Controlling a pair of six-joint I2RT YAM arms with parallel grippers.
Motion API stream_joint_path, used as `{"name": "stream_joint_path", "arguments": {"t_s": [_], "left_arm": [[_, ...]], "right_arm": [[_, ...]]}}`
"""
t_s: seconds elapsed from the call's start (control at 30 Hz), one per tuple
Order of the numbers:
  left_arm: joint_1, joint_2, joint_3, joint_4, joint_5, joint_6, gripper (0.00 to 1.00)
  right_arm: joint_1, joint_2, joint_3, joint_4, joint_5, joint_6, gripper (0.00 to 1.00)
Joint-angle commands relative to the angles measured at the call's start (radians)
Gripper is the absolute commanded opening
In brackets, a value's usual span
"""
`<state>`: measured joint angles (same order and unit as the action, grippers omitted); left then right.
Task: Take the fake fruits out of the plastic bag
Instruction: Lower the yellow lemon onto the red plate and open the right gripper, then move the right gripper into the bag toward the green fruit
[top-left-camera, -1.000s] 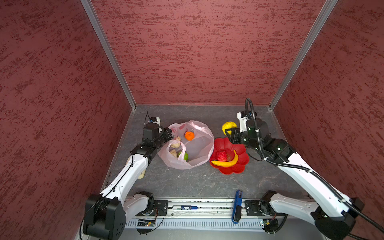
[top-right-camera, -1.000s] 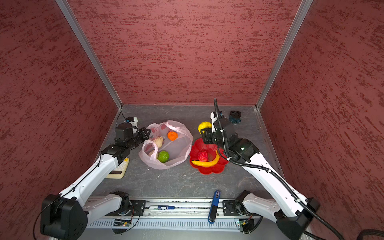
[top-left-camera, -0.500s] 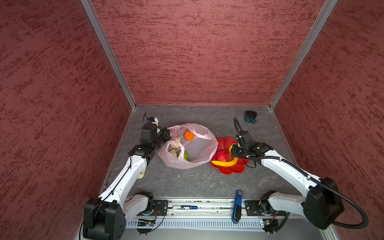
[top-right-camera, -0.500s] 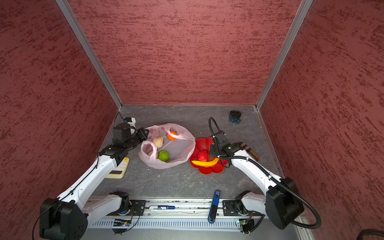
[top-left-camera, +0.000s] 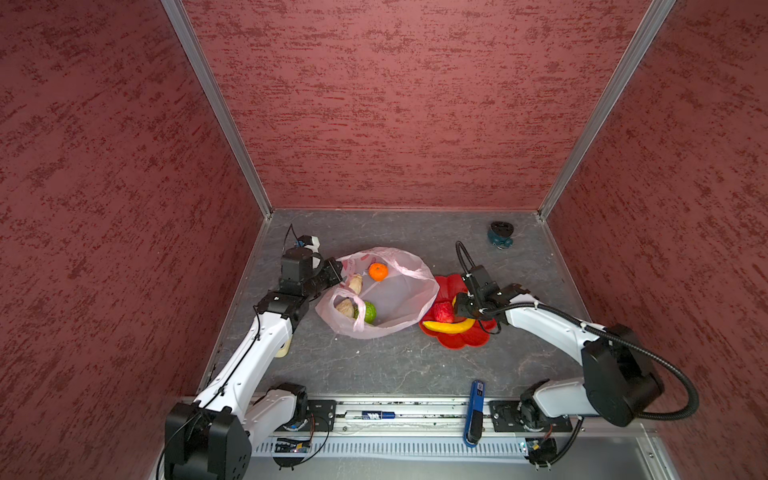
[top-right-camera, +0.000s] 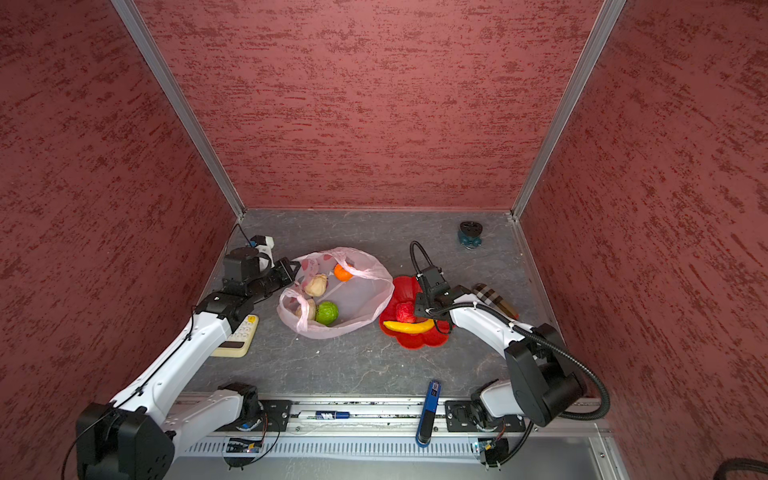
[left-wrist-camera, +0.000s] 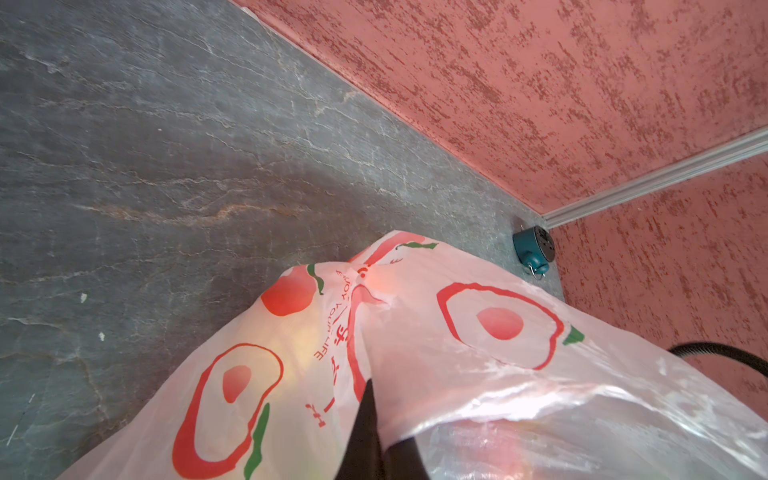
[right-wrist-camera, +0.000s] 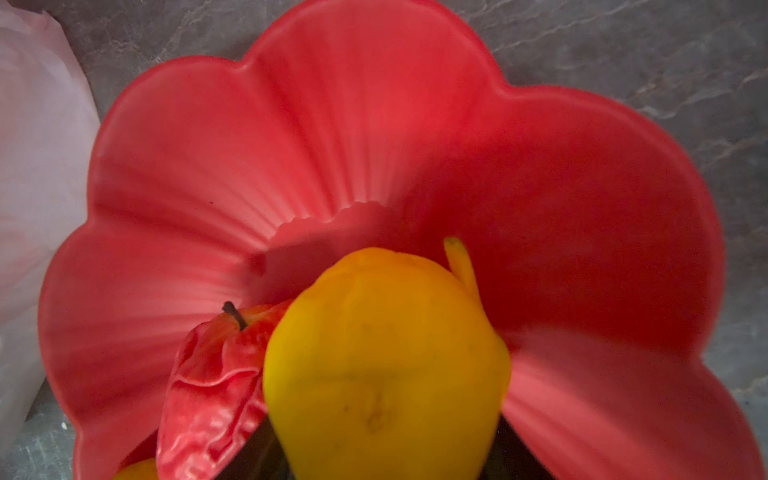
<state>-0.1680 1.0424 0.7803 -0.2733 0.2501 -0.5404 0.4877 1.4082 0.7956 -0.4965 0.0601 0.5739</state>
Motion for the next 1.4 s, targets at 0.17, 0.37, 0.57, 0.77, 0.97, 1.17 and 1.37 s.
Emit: {"name": "stream_joint_path", "arguments": {"t_s": [0.17, 0.37, 0.57, 0.77, 0.97, 1.17, 1.37], "left_arm": [[0.003, -0.064, 0.001, -0.135, 0.126, 0.104, 0.0], [0.002, -0.066, -0.015, -0.126, 0.127, 0.096, 0.0], [-0.015, -0.044, -0.005, -0.107, 0.107, 0.09, 0.0], [-0.039, -0.049, -0.004, -0.102, 0.091, 0.076, 0.0], [-0.05, -0.101, -0.032, -0.125, 0.069, 0.069, 0.0], [-0.056, -0.175, -0.096, -0.143, 0.02, 0.043, 0.0], [-0.056, -0.213, -0.163, -0.125, -0.01, 0.006, 0.0]], "right_arm": [[-0.002, -0.122, 0.098, -0.096, -0.006, -0.018, 0.73], [0.133, -0.275, 0.285, -0.239, -0.097, -0.058, 0.56], [0.431, -0.272, 0.544, -0.387, -0.016, -0.038, 0.43], [0.625, -0.064, 0.712, -0.313, -0.049, -0.14, 0.41], [0.62, 0.183, 0.716, -0.168, -0.049, -0.141, 0.39], [0.608, 0.336, 0.648, -0.048, -0.098, -0.1, 0.45], [0.608, 0.426, 0.529, -0.007, -0.232, -0.1, 0.49]]}}
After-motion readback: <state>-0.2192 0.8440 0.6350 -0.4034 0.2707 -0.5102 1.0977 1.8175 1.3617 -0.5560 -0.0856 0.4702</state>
